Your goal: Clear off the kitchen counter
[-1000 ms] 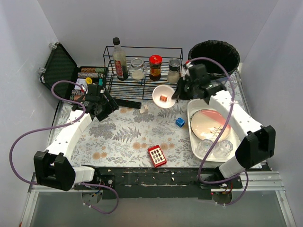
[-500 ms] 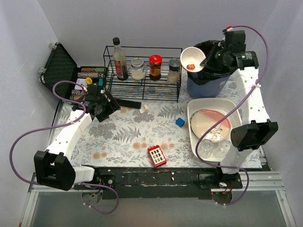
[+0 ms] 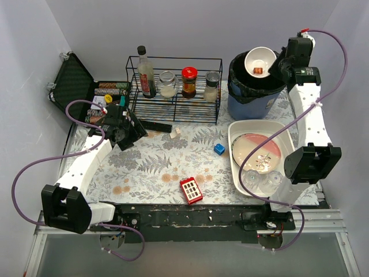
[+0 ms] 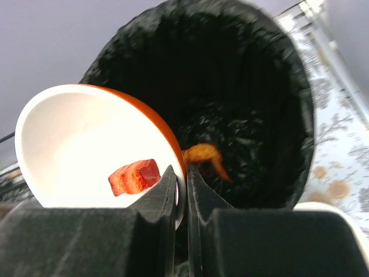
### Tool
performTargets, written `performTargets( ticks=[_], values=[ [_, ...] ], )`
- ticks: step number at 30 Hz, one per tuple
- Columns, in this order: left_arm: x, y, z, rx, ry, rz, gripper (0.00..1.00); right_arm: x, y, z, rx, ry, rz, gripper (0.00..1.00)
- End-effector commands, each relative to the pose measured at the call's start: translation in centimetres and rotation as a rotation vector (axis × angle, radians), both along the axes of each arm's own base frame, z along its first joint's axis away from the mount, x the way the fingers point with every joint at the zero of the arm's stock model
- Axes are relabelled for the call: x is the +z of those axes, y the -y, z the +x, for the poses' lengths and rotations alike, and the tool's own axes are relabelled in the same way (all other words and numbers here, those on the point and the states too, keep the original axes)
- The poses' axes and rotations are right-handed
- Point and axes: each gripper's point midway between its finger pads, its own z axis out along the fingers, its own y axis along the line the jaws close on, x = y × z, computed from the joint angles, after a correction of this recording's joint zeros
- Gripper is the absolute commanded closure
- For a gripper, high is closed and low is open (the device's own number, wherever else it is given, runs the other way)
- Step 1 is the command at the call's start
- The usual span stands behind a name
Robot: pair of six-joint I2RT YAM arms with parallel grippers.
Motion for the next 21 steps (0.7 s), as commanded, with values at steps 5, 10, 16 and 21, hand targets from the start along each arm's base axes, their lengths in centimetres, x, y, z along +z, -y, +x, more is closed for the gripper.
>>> performTargets(
  ticks=[5,10,16,21],
  values=[
    [1.3,0.1,-1.3,-0.019,0.046,-0.029,0.27,4.6,6.1,1.8,-0.242,0.209,-0.267,0.99],
    [0.9,0.3,-1.5,-0.024,0.037,-0.041,0.27,4.3,7.8,1.2,-0.303,0.191,-0.412,0.99],
    [0.7,0.5,-1.3,-0.032,0.031,-0.050,0.28,5.5,8.0,0.1,-0.343,0.227,-0.598,0.99],
    [0.6,0.5,-1.5,-0.034,0.028,-0.050,0.28,6.0,7.2,-0.1,-0.372,0.206,-0.808,0.99]
  ],
)
